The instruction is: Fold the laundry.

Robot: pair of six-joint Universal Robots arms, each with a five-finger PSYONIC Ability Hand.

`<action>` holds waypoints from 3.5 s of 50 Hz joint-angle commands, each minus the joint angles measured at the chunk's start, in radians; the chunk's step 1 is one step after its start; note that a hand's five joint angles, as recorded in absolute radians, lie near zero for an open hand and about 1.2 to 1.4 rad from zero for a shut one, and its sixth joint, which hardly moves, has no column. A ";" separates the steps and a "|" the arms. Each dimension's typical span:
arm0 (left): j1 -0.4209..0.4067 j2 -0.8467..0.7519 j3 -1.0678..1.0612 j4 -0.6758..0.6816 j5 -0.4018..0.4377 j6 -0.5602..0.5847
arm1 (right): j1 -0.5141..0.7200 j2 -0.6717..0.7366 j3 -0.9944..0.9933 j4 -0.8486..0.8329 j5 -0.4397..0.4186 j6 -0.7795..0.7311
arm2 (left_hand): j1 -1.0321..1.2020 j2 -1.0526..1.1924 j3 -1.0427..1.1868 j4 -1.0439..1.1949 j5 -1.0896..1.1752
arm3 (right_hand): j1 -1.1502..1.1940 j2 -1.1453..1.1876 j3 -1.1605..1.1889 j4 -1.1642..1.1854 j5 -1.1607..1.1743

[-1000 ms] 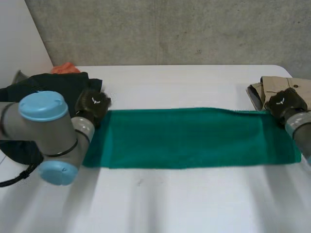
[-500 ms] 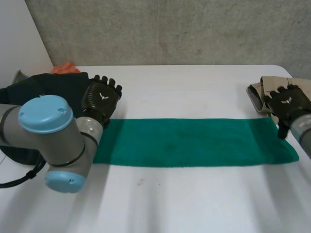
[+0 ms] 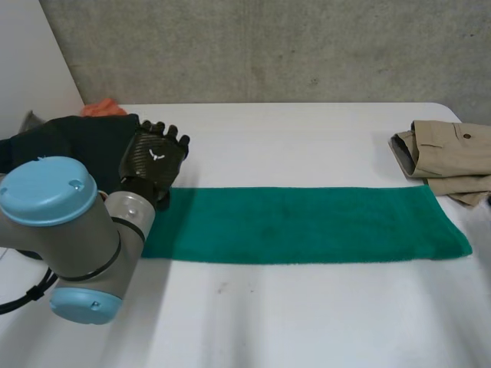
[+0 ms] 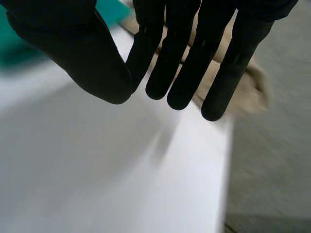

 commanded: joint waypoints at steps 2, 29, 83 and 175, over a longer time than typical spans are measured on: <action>0.006 0.048 -0.017 -0.003 -0.001 -0.002 | -0.059 -0.031 -0.038 -0.009 0.059 -0.109 | -0.018 -0.031 -0.037 -0.029 -0.050 | 0.250 0.214 0.206 0.200 0.231; 0.000 0.070 -0.045 -0.008 0.005 -0.134 | 0.063 0.019 0.093 -0.019 -0.214 0.020 | -0.018 -0.031 -0.037 -0.029 -0.050 | 0.063 0.028 0.020 0.014 0.045; -0.056 0.114 -0.032 -0.015 0.006 -0.135 | 0.972 0.003 0.119 -0.367 -0.108 -0.072 | -0.018 -0.031 -0.037 -0.029 -0.050 | -0.972 -1.007 -1.016 -1.022 -0.991; -0.303 -0.376 0.342 -0.419 -0.165 -0.347 | 0.675 0.205 -0.232 0.161 -0.049 0.593 | 0.050 0.037 0.031 0.039 0.019 | -0.972 -1.007 -1.016 -1.022 -0.991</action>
